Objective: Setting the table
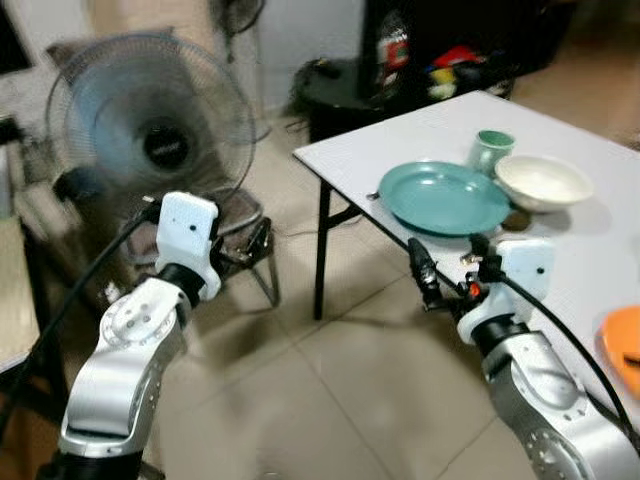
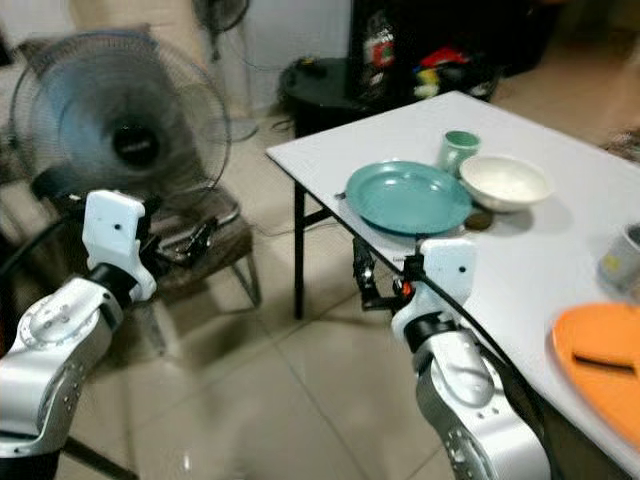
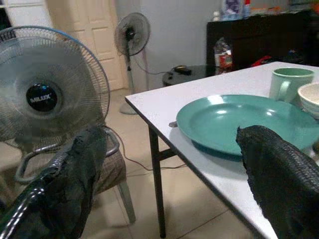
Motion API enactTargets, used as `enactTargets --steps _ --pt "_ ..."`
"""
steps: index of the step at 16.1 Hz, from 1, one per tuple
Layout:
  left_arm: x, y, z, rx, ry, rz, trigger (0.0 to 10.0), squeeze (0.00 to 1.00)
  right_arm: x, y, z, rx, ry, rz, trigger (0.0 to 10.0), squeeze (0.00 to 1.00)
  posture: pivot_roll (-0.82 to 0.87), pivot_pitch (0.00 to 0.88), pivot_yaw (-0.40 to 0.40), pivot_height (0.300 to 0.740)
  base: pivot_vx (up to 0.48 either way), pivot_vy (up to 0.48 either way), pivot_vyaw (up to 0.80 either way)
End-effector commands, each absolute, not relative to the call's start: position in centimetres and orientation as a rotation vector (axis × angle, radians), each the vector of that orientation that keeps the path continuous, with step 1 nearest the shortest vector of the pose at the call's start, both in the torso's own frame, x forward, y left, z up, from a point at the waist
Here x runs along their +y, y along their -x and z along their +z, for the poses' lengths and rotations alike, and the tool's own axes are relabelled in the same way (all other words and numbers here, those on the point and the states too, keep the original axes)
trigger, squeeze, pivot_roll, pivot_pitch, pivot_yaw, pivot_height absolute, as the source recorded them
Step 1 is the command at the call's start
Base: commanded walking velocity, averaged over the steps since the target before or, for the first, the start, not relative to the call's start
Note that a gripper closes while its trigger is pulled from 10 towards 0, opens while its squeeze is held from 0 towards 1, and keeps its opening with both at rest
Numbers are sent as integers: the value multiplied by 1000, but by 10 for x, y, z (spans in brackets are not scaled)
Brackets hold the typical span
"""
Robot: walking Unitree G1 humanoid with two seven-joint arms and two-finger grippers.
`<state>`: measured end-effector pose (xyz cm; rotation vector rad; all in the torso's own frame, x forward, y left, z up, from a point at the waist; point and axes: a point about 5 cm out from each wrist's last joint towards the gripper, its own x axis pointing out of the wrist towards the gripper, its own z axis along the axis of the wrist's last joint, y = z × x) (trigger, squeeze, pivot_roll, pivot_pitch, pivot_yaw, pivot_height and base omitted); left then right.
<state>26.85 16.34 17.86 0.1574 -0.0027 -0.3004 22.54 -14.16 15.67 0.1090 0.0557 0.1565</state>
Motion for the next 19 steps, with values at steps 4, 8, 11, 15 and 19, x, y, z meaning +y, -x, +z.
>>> enactTargets --steps 4,8,11,15,19 --pt "168 -269 179 9 -172 -294 10000 0 -140 -225 151 85 -125 166 10000 1000 40 0 28 740 0 309 0" --pt "169 -267 178 15 -180 -302 10000 0 -140 -224 148 95 -147 153 10000 1000 42 0 37 740 0 310 0" --pt "168 -267 177 18 -184 -306 10000 0 -140 -224 147 97 -150 154 10000 1000 43 0 40 740 0 311 0" --pt "168 -267 177 20 -185 -310 10000 0 -137 -224 148 84 -158 175 10000 1000 46 0 37 740 0 309 0" --pt "168 -269 177 17 -186 -305 10000 0 -136 -226 150 70 -141 189 10000 1000 47 0 34 740 0 313 0"
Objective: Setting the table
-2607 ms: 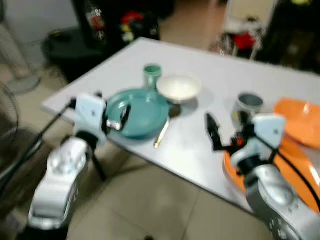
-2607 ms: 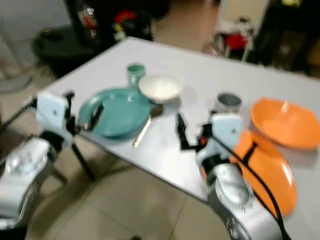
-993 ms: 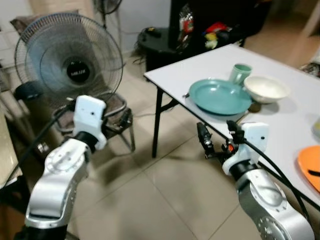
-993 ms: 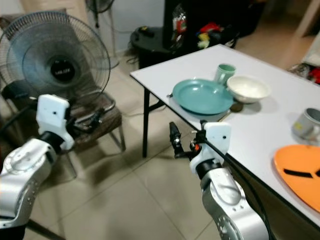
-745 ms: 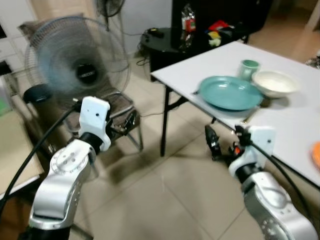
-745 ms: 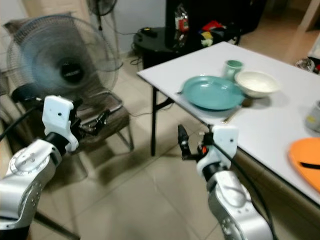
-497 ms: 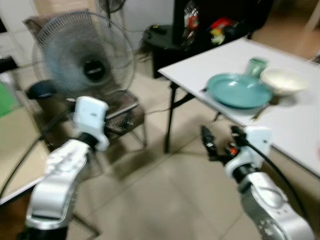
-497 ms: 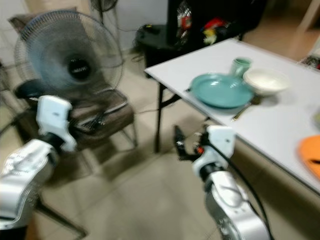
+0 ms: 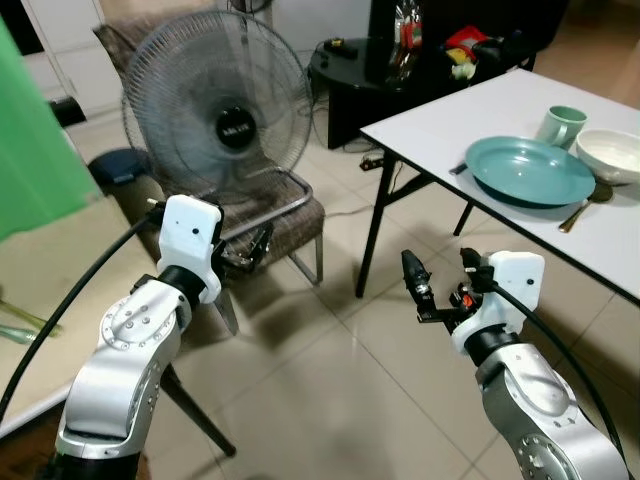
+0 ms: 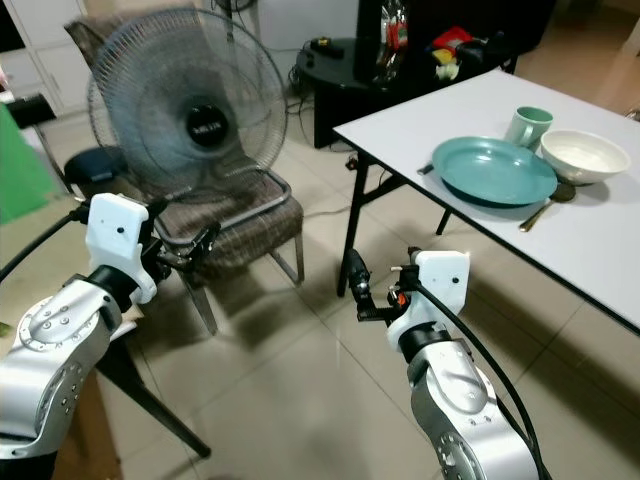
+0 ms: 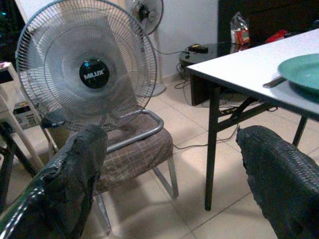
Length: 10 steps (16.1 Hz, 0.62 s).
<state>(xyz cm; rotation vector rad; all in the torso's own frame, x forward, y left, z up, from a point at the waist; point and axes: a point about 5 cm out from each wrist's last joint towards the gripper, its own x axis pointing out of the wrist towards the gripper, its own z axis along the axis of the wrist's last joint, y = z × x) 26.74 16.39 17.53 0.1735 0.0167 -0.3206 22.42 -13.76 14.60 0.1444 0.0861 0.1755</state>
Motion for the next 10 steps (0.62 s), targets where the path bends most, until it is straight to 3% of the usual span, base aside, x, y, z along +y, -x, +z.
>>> enactTargets --steps 1,3,10 --pt "168 -268 177 16 -185 -304 10000 0 -136 -227 150 71 -140 185 10000 1000 47 0 34 740 0 307 0" --pt "168 -269 177 17 -186 -302 10000 0 -135 -228 150 71 -134 201 10000 1000 47 0 33 740 0 306 0" --pt "169 -271 179 5 -186 -290 10000 0 -130 -234 150 62 -125 246 10000 1000 56 0 28 740 0 298 800"
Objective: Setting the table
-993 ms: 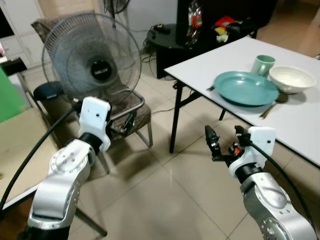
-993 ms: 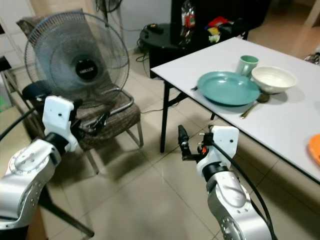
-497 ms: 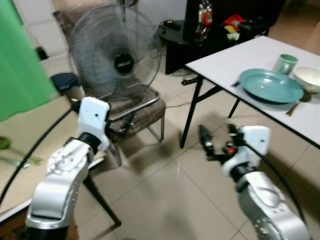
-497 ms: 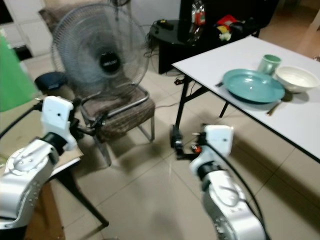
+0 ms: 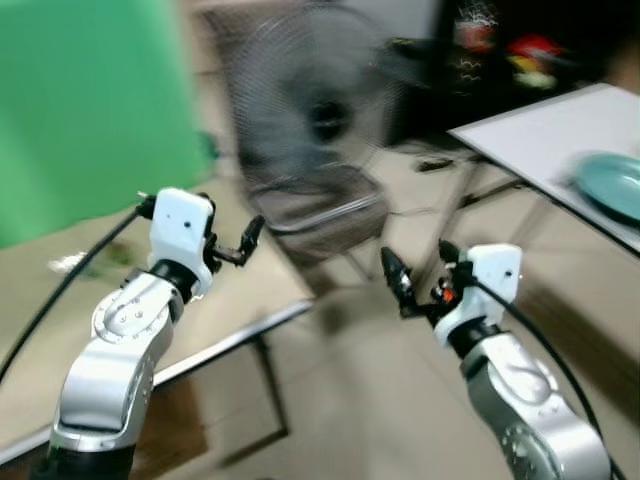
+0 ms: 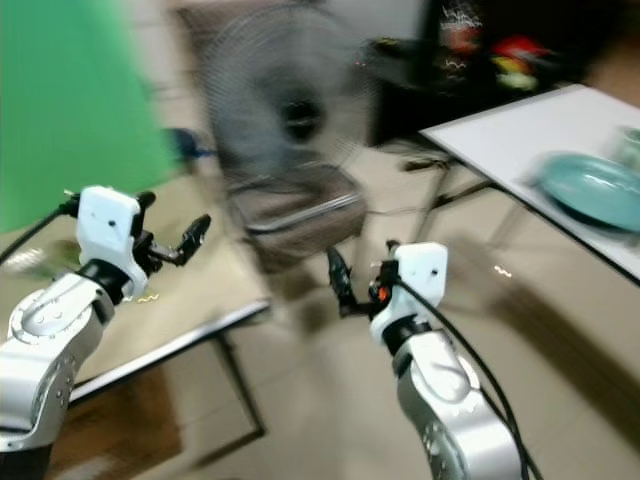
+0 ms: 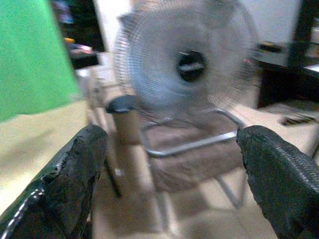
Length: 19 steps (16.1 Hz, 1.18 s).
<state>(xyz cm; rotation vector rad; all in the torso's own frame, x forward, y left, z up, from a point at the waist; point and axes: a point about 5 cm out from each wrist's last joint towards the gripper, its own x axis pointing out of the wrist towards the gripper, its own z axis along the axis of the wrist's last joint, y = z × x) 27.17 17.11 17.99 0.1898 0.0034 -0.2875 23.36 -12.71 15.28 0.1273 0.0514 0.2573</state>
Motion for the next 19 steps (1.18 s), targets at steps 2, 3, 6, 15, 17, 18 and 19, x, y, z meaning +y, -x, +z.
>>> enactTargets --steps 2,3,6,15,17,18,19 --pt "168 -272 180 -1 -181 -284 10000 0 -132 -236 151 58 -123 242 10000 1000 56 0 27 740 0 0 800" --pt "168 -273 182 -27 -166 -257 10000 0 -134 -238 151 56 -121 237 10000 1000 56 0 27 740 0 0 800" --pt "167 -274 182 -27 -164 -242 10000 0 -136 -239 150 56 -117 233 10000 1000 56 0 27 740 0 0 800" --pt "168 -277 181 -29 -193 -208 10000 0 -148 -245 152 50 -115 169 10000 1000 54 0 22 740 0 -387 444" --pt "168 -277 181 -28 -197 -207 10000 0 -149 -245 152 54 -109 180 10000 1000 54 0 19 740 0 -480 0" --pt "168 -277 181 -30 -198 -208 10000 0 -148 -245 152 56 -114 188 10000 1000 54 0 18 740 0 -480 0" --pt "168 -276 181 -28 -170 -204 10000 0 -146 -245 152 62 -114 218 10000 1000 55 0 14 740 0 0 0"
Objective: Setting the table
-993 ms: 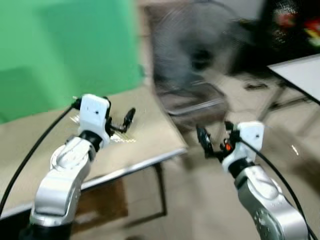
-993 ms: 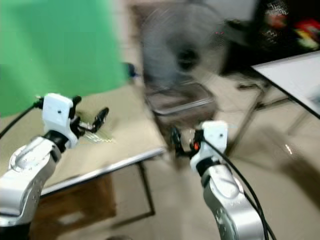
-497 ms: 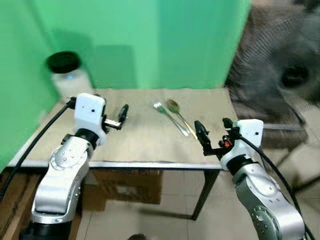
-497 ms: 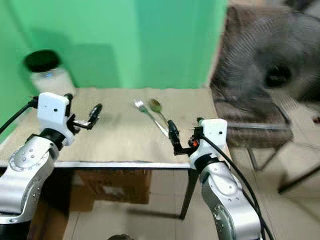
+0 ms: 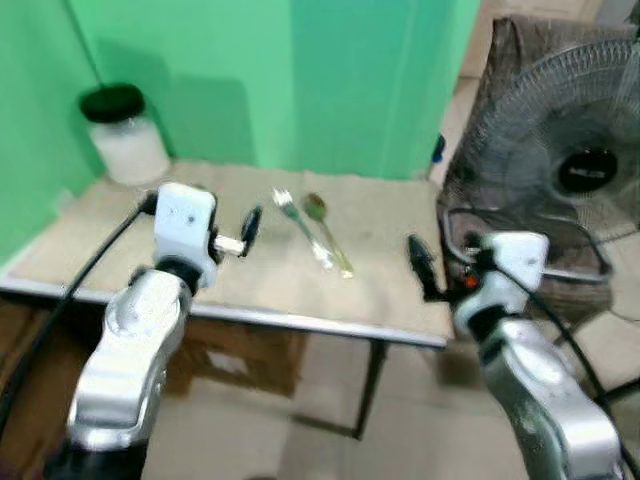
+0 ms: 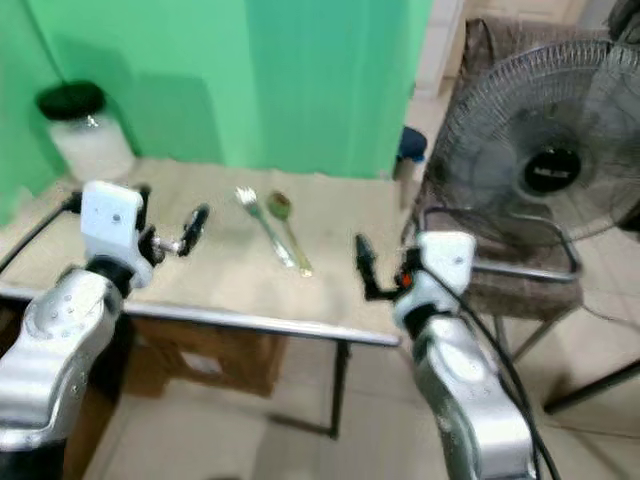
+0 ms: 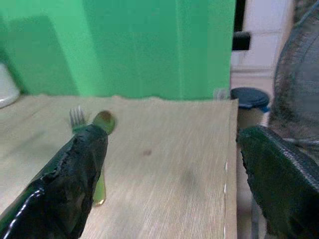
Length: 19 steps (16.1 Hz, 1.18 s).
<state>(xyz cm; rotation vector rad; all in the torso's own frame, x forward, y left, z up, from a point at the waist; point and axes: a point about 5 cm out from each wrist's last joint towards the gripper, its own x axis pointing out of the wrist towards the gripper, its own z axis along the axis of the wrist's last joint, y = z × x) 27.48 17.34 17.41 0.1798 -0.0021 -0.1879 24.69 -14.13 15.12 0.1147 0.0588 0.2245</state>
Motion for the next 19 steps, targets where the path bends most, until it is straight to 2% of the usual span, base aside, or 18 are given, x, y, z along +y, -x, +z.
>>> enactTargets --steps 1,5,10,19 --pt "168 -276 181 -33 -163 -206 10000 0 -144 -245 152 64 -113 233 10000 1000 57 0 11 740 0 0 0" --pt "167 -270 180 -53 -194 -244 10000 0 -136 -245 148 86 -90 296 10000 1000 64 0 4 740 0 0 253" --pt "167 -270 182 -65 -187 -251 10000 0 -136 -247 147 95 -77 298 10000 1000 65 0 2 740 359 0 756" --pt "166 -269 179 -49 -185 -280 10000 0 -143 -249 145 114 -77 239 10000 1000 57 0 2 740 391 0 0"
